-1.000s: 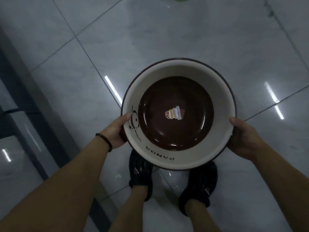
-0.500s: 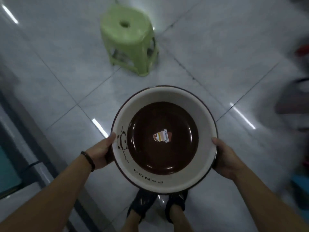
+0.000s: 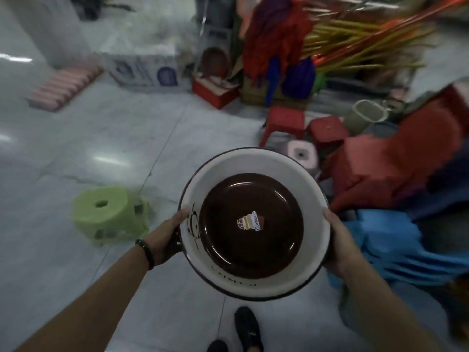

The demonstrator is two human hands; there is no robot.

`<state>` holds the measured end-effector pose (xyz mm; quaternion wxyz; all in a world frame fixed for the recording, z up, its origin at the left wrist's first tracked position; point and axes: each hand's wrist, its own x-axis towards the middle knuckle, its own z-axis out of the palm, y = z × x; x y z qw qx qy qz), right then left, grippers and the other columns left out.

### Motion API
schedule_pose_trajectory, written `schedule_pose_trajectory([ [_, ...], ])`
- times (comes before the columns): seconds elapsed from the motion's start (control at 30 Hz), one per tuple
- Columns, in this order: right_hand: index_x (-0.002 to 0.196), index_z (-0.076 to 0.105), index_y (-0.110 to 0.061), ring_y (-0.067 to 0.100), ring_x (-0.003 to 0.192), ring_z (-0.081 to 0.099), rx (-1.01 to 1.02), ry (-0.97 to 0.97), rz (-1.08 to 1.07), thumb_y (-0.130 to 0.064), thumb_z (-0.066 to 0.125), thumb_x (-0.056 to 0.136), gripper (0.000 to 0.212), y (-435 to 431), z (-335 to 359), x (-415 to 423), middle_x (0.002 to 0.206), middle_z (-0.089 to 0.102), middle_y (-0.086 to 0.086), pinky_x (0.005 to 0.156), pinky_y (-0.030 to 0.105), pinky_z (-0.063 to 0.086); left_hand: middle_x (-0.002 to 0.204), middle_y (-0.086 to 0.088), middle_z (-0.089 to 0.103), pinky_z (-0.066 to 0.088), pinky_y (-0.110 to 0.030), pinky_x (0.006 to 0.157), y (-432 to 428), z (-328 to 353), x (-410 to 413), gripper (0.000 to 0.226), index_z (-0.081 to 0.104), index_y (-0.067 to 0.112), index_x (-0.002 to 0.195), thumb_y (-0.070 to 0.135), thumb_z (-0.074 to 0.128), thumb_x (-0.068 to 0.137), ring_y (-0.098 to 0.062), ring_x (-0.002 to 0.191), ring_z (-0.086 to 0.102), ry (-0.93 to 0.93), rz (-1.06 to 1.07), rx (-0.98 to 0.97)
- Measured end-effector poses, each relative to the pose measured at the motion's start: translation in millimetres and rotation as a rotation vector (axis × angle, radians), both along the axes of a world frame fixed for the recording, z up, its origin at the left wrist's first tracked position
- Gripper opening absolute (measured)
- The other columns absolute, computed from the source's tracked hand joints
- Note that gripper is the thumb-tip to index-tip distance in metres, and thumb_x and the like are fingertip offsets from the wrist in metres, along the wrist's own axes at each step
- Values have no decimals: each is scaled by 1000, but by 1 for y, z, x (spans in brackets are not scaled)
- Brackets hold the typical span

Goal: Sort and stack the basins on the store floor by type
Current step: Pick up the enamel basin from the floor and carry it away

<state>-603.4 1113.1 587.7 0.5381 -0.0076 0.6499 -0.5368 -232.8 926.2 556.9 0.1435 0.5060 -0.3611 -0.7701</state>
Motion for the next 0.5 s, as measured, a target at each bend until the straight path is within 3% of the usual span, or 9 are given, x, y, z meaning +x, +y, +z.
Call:
schedule_pose_trajectory([
  [0.13, 123, 79, -26, 41, 122, 68, 9, 63, -187, -80, 75, 73, 73, 84, 63, -51, 131, 74, 19, 113, 72, 43, 136, -22, 66, 45, -68, 107, 16, 67, -97, 83, 68, 19, 134, 74, 76, 73, -47, 130, 58, 5, -179, -45],
  [0.27, 109, 84, -22, 45, 120, 69, -40, 99, -329, -78, 78, 69, 69, 181, 111, -91, 125, 75, 20, 110, 68, 48, 141, -19, 63, 42, -69, 110, 42, 114, -199, 85, 66, 22, 137, 78, 73, 73, -46, 134, 55, 52, -375, -82],
  [0.33, 98, 82, -15, 41, 98, 70, -24, 111, -411, -76, 83, 58, 73, 229, 134, -111, 106, 76, 20, 86, 53, 60, 140, -19, 63, 42, -69, 110, 65, 136, -256, 88, 67, 22, 135, 79, 75, 69, -46, 133, 56, 60, -444, -102],
  [0.37, 97, 79, -13, 38, 90, 68, -16, 112, -450, -76, 86, 48, 80, 255, 142, -122, 98, 74, 17, 76, 44, 58, 140, -20, 64, 42, -69, 109, 81, 148, -285, 89, 68, 22, 134, 79, 77, 67, -46, 132, 56, 66, -480, -114],
  [0.43, 98, 76, -14, 34, 81, 68, -19, 112, -530, -76, 89, 31, 92, 309, 156, -146, 91, 74, 14, 65, 36, 54, 137, -22, 65, 42, -70, 109, 119, 171, -344, 91, 70, 19, 132, 79, 78, 65, -48, 130, 57, 90, -547, -127],
  [0.5, 107, 76, -13, 33, 83, 68, -18, 111, -604, -78, 88, 27, 104, 366, 167, -173, 97, 75, 15, 63, 35, 54, 137, -24, 64, 39, -71, 110, 166, 190, -401, 91, 69, 13, 131, 77, 79, 66, -51, 131, 56, 131, -613, -130],
])
